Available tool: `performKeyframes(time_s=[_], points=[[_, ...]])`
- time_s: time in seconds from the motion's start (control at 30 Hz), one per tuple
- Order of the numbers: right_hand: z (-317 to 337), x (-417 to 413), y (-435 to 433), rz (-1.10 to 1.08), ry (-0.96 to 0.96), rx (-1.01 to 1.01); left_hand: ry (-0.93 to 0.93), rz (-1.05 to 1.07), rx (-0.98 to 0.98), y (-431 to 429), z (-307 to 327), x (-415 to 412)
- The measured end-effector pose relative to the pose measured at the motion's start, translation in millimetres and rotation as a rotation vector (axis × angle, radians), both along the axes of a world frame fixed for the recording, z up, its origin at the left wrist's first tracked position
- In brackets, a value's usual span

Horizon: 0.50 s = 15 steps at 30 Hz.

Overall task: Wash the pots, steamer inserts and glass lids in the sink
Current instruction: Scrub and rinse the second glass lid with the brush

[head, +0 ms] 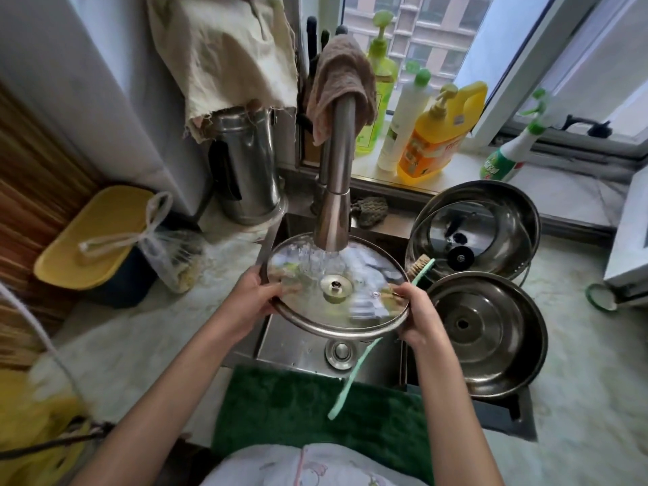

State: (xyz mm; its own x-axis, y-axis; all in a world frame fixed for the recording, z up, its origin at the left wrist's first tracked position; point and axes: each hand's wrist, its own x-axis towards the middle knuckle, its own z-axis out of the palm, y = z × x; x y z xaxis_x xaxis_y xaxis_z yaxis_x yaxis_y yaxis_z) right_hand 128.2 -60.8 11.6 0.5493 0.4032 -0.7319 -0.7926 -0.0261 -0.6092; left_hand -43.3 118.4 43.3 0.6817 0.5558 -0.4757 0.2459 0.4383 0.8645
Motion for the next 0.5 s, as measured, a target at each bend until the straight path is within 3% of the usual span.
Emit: performKeyframes(time_s=[0.1,0.2,0.33,0.5], points=[[-2.1,-9.4,5.6,-0.081,0.116,0.152,0.011,0.037,0.186,5.0,9.1,0.9],[1.8,-21.4,19.4,-0.150,0.222,0.286,-0.111,0.042,0.256,8.1,21.0,2.0],[-15.6,-22.3,33.4,-0.171,0.278,0.306,-0.198,0.021,0.382,10.4,34.4,2.1],[-18.3,-30.4,37.5,-0.116,0.355,0.345,-0.221,0.072,0.406,12.3,40.2,1.8]])
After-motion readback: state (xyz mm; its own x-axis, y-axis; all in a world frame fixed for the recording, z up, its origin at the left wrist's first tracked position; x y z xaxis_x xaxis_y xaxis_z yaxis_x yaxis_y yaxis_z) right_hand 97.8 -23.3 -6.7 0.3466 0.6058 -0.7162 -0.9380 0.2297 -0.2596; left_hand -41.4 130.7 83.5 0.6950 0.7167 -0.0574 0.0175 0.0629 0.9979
